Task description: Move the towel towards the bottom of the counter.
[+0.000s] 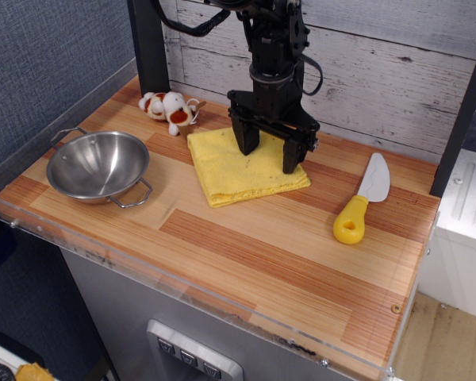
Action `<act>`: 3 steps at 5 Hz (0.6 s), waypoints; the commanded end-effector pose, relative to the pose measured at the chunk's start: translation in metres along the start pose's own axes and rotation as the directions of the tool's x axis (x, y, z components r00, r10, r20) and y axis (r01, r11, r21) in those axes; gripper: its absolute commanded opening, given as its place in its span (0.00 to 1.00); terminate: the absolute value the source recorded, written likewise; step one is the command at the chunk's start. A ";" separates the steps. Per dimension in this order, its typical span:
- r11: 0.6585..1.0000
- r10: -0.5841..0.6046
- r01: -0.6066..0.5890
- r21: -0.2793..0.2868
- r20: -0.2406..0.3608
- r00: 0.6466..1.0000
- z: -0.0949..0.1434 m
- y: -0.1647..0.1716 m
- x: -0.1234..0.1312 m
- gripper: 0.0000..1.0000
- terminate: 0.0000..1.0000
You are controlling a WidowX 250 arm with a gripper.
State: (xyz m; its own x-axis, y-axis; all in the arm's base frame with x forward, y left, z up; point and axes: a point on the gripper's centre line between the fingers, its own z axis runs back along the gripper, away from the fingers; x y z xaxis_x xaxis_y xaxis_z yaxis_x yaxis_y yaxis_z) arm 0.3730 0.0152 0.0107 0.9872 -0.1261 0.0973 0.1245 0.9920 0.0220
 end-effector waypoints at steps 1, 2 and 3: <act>1.000 -0.026 0.027 -0.012 0.053 0.998 0.025 -0.012 -0.013 1.00 0.00; 0.996 -0.081 0.083 -0.033 0.047 0.996 0.024 -0.022 -0.030 1.00 0.00; 0.990 -0.137 0.138 -0.035 0.047 0.990 0.028 -0.030 -0.045 1.00 0.00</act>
State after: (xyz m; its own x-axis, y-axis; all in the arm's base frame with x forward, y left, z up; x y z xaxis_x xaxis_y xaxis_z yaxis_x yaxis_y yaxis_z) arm 0.3147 -0.0124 0.0159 0.9618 -0.2613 0.0820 0.2634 0.9646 -0.0161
